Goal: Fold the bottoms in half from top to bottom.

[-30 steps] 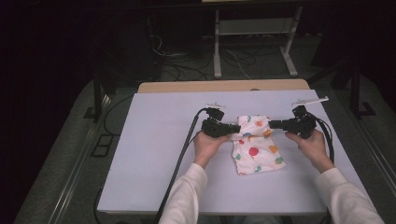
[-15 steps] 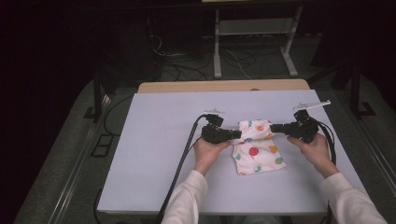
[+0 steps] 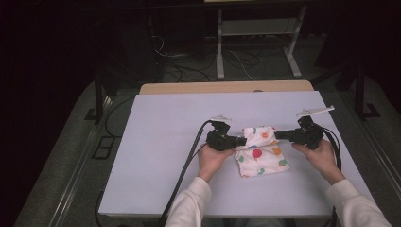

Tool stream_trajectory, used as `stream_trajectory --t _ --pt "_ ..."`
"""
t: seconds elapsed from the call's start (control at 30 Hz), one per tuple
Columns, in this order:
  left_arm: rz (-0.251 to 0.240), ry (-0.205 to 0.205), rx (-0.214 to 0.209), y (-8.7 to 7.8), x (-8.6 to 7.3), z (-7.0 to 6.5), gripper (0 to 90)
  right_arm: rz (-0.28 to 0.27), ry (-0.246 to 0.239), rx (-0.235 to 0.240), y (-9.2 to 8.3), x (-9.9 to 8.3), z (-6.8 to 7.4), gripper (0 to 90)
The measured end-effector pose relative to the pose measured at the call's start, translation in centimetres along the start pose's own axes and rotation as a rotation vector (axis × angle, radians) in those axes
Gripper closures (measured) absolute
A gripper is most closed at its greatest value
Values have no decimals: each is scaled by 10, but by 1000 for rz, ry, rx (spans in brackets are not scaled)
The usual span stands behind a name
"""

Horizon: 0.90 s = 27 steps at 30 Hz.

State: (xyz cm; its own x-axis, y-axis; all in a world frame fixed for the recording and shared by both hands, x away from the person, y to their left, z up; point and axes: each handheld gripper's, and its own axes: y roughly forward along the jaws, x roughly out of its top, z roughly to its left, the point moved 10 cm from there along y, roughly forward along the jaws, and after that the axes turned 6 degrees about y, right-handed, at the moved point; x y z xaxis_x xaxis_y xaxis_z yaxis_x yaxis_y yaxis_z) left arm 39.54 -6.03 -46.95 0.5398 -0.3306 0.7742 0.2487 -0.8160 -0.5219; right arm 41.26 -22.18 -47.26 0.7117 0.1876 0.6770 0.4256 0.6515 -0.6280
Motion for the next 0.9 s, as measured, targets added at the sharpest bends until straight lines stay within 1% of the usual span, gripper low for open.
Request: stream_trajectory --t 0.1,0.2,0.3,0.37,0.57,0.67,0.77,0.9 --pt "3 -4 3 2 -2 0 866 13 2 -8 1 -4 1 874" --pt "12 3 3 3 -5 -2 866 16 4 -10 1 -6 2 874" --pt "30 21 12 5 -9 -4 866 22 3 -11 2 -9 1 874" --pt "33 26 10 5 -11 -6 866 30 1 -13 2 -12 2 873" --pt "36 24 3 8 -18 -8 865 39 5 -9 3 -19 2 873" --pt "45 35 3 9 -21 -7 864 47 8 -5 3 -21 2 871" --pt "48 40 8 11 -22 -6 864 40 14 0 2 -22 3 871" --pt "56 57 12 11 -25 -6 864 62 24 5 4 -27 3 869"
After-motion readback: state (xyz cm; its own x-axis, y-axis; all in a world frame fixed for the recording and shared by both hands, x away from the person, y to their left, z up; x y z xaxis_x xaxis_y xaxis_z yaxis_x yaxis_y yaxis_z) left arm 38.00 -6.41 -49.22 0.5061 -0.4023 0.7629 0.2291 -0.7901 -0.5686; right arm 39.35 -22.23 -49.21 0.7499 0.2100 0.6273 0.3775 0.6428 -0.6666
